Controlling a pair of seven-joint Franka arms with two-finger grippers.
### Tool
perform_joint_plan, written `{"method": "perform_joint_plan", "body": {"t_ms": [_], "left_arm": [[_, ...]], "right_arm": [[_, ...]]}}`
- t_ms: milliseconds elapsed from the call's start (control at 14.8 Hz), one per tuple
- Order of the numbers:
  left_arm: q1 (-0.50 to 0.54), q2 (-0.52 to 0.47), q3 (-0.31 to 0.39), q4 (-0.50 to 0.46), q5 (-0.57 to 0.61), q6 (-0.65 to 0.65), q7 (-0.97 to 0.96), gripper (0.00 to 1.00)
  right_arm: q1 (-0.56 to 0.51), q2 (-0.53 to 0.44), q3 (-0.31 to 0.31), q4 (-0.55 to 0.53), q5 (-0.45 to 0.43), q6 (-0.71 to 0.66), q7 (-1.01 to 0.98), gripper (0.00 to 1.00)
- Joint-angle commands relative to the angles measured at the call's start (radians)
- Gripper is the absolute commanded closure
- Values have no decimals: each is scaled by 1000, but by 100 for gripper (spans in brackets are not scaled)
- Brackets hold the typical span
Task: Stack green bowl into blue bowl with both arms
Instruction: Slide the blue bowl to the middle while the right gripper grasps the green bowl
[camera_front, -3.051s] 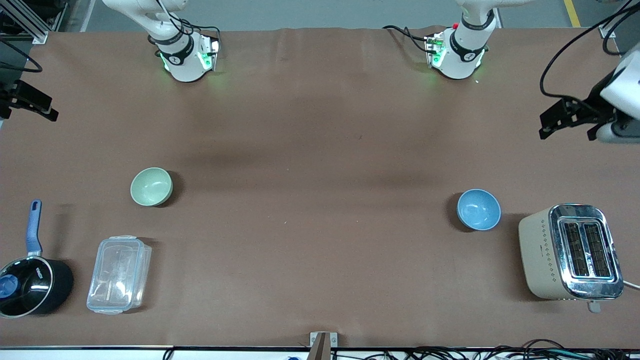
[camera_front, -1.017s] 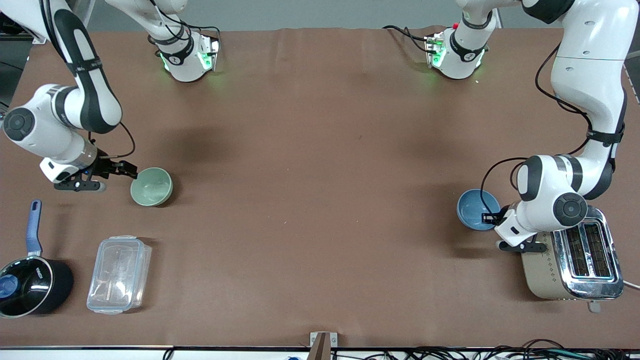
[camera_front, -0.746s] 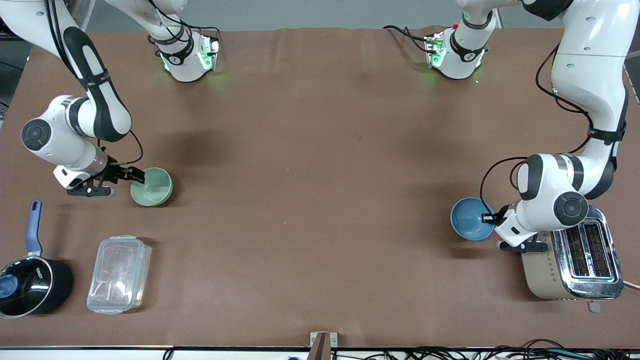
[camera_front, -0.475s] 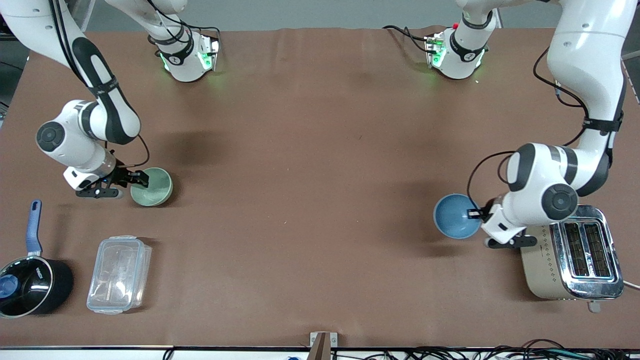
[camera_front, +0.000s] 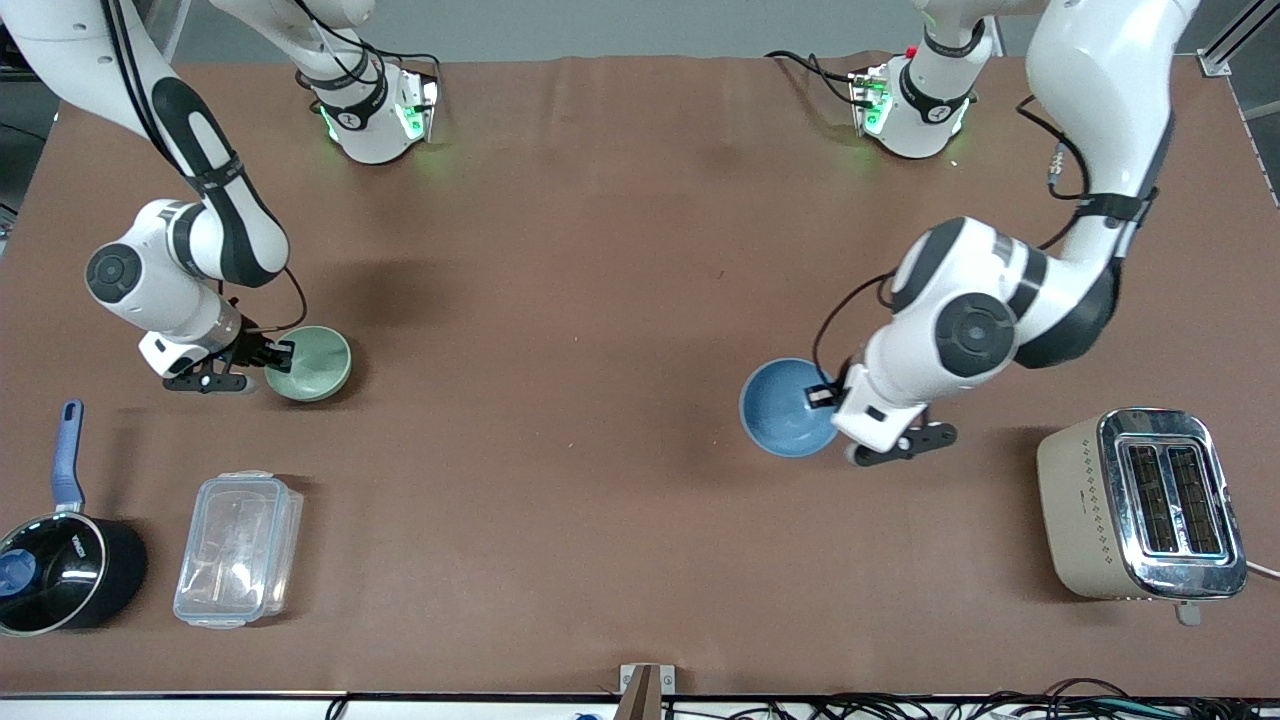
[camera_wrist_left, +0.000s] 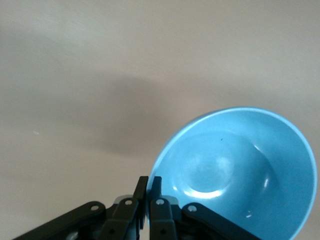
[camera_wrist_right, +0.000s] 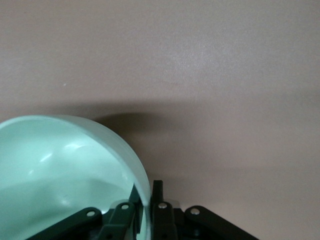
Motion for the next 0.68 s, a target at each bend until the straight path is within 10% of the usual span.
{"method": "perform_joint_plan", "body": {"t_ms": [0,339,610], "left_arm": [[-125,125,2,119,9,1,-98,100],[-374,214,42,131,13,185,-264,100],[-552,270,164,134,14,285,-307,94]], "right_arm": [[-3,-71,6,109,14,-248,5,100],[125,-76,5,449,96,-755,186,100],[300,-76,5,471,99,-782,460,100]]}}
